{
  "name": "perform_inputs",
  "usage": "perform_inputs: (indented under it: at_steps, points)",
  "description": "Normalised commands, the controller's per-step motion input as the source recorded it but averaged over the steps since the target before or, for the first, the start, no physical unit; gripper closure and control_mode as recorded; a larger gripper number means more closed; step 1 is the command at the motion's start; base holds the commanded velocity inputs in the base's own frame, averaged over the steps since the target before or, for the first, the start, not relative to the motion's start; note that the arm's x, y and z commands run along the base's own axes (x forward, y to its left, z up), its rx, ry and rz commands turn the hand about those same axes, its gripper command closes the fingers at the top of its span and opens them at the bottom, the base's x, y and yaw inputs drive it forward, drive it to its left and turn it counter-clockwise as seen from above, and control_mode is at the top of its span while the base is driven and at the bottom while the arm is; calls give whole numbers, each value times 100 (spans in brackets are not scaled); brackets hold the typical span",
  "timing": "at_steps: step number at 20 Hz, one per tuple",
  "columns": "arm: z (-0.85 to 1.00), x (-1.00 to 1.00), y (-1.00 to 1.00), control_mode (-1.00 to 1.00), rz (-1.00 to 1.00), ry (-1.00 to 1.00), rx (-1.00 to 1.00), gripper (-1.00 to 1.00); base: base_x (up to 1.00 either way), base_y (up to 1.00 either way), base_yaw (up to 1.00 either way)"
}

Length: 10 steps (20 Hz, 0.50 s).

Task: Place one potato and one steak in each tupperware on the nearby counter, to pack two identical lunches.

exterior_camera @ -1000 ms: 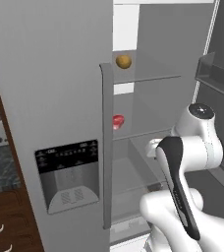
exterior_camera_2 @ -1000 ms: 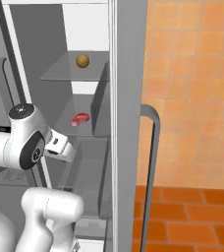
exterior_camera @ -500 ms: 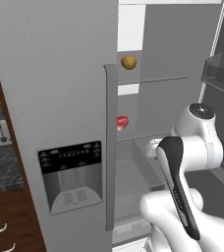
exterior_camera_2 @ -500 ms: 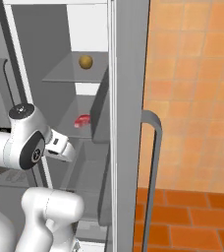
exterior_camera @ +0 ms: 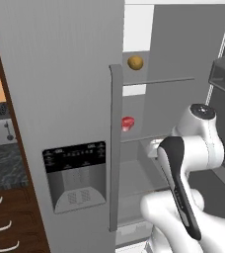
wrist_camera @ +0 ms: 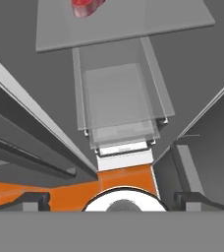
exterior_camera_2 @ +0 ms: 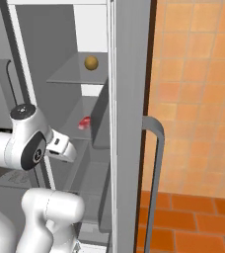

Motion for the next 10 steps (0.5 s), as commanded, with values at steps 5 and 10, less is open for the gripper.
perform_inputs:
  at_steps: [5, 10]
  points:
    - [53, 18, -8, -100, 8, -13, -1, -100, 0, 0, 0]
    - [92, 27, -8, -100, 2, -35, -7, -100, 0, 0, 0]
